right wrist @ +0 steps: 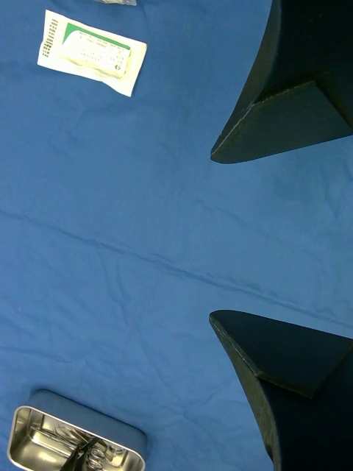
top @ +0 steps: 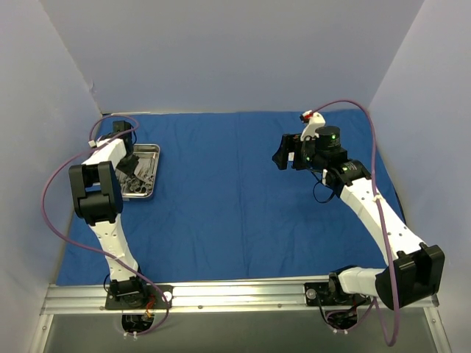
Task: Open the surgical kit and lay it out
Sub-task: Pick up the medical item from the container.
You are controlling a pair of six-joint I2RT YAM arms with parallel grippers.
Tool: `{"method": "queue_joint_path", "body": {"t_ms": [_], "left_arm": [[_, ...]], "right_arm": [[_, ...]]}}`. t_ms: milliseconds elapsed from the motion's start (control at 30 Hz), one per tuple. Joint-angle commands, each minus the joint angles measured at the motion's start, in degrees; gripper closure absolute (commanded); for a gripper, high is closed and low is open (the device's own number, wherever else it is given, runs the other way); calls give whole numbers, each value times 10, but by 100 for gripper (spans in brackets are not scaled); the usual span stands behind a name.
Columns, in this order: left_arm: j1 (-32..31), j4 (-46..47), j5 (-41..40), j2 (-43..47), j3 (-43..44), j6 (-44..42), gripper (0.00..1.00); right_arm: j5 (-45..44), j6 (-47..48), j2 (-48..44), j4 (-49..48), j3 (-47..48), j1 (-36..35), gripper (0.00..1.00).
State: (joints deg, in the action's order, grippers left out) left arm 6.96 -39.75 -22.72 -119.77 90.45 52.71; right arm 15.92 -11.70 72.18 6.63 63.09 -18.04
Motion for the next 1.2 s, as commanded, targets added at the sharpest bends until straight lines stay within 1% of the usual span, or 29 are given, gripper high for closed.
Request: {"method": "queue_joint_path", "body": {"t_ms": [0,67,133,200,233,300,500,667,900,1000,1167], "left_arm": [[2,-24,-1,-17,23,4,77],[3,-25,-1,-20,26,2,81],[3,-33,-1,-22,32,-1,88],[2,-40,-3,-20,46,-7,91],[2,-45,-5,-14,50,-10,95],[2,-51,-14,-7,65,-22,98],[1,-71,-29,24,108,-64,98],[-7,-83,-25,41,138,-102,98],[-38,-103,-17,50,191,-192,98],[-53,-109,-29,55,203,-218,98],[-56,-133,-56,55,220,-237,98]], "right_arm": [[2,10,6,-12,-2,-2,24],[2,10,8,-12,-4,-2,24],[3,10,8,-11,-3,-2,24],[2,12,7,-10,-2,-2,24],[2,12,5,-10,-2,-2,24],[0,13,6,-7,-1,-2,24],[-2,15,2,-4,3,-2,24],[0,13,2,-2,5,-2,24],[4,7,-10,4,5,-2,24],[5,5,-20,7,0,-2,24],[7,-2,-39,13,-9,-2,24]]}}
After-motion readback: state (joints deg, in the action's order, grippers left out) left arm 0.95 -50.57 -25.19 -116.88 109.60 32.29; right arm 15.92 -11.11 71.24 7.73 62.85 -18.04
